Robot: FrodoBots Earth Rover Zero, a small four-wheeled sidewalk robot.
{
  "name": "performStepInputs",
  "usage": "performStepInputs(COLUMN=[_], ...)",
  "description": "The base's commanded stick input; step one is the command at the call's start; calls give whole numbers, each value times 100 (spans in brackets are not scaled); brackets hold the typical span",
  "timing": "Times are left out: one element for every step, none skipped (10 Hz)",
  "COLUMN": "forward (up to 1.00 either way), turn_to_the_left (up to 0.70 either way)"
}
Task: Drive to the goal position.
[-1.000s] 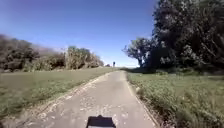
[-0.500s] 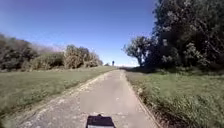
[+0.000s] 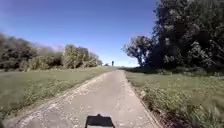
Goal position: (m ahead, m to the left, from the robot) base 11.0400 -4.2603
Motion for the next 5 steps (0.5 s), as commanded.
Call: performStepInputs(forward=[50, 50, 50, 50, 50], turn_to_the_left=[0, 0, 0, 0, 0])
